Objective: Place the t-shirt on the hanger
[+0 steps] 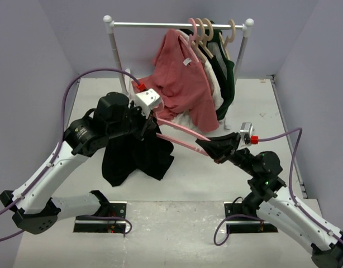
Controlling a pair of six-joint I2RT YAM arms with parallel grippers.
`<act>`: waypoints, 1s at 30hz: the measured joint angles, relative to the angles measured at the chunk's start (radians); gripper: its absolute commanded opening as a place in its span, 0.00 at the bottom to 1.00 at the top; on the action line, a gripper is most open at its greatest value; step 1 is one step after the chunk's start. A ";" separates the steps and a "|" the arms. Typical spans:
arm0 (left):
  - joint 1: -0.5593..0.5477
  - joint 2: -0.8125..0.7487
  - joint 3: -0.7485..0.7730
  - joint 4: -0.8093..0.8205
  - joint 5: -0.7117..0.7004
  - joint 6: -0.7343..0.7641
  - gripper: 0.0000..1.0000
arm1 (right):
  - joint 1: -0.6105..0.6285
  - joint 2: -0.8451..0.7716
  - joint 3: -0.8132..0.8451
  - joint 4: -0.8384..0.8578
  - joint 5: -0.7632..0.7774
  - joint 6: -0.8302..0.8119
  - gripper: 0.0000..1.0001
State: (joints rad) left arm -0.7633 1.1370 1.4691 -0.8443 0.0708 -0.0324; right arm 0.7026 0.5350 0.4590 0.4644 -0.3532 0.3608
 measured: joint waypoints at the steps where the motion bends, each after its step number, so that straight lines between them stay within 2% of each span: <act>1: 0.001 0.000 0.009 -0.001 0.030 0.009 0.00 | -0.002 0.009 -0.003 0.021 -0.001 0.006 0.00; 6: 0.003 0.000 0.043 0.018 0.166 0.049 0.00 | -0.002 0.017 -0.043 0.084 0.076 0.070 0.00; 12: 0.002 0.013 0.038 0.022 0.155 0.056 0.07 | -0.001 -0.074 -0.123 0.086 0.185 0.102 0.00; 13: 0.002 0.020 0.038 0.024 0.138 0.054 0.24 | -0.001 -0.091 -0.129 0.084 0.196 0.103 0.00; 15: 0.000 0.030 0.038 0.030 0.092 0.050 0.79 | -0.001 -0.117 -0.136 0.083 0.211 0.103 0.00; 16: 0.000 0.033 0.039 0.033 0.062 0.047 0.99 | -0.001 -0.128 -0.139 0.083 0.216 0.103 0.00; 21: -0.003 0.020 0.037 0.066 -0.117 0.001 1.00 | -0.001 -0.188 -0.177 0.082 0.257 0.110 0.00; 25: -0.003 -0.094 -0.027 0.140 -0.242 -0.050 0.99 | -0.001 -0.204 -0.190 0.078 0.297 0.117 0.00; 26: -0.003 -0.136 -0.052 0.160 -0.270 -0.065 0.96 | -0.001 -0.205 -0.191 0.077 0.307 0.118 0.00; 29: -0.003 -0.282 -0.173 0.231 -0.353 -0.124 0.73 | -0.001 -0.213 -0.194 0.080 0.323 0.118 0.00; 30: -0.003 -0.317 -0.205 0.240 -0.378 -0.142 0.69 | -0.001 -0.216 -0.197 0.081 0.329 0.119 0.00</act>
State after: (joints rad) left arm -0.7658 0.8198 1.2642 -0.6038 -0.3069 -0.1747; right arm 0.7021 0.3185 0.2616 0.5453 -0.0247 0.4796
